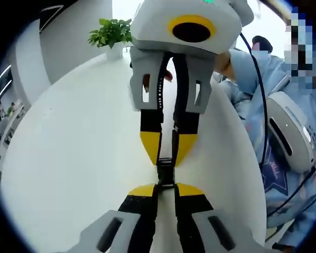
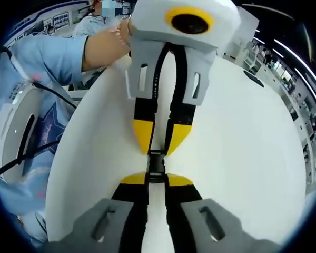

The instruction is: Snap the two parts of the plastic buckle together until the buckle closes and remains connected.

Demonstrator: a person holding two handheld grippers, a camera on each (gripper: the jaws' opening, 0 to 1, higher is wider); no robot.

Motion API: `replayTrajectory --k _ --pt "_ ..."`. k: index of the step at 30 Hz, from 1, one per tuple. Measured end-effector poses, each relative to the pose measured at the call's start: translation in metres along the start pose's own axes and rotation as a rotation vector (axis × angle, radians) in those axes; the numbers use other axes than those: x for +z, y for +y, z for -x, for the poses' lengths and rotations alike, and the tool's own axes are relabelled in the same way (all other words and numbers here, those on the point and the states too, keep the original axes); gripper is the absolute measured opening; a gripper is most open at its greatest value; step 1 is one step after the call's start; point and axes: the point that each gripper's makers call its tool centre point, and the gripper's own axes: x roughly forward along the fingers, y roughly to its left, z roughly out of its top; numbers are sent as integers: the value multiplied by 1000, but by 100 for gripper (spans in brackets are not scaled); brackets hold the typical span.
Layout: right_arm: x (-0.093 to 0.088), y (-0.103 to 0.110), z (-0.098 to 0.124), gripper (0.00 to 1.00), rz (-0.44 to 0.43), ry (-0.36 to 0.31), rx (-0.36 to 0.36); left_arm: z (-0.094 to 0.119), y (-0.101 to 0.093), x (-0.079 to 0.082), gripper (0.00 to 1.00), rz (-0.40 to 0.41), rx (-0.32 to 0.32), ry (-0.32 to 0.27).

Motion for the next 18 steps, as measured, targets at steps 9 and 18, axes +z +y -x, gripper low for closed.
replayTrajectory --k 9,18 --pt "-3 -14 -1 10 -15 -15 -12 -3 13 3 11 9 5 20" --pt "-11 -41 0 10 -47 -12 -23 -7 36 11 11 20 6 24"
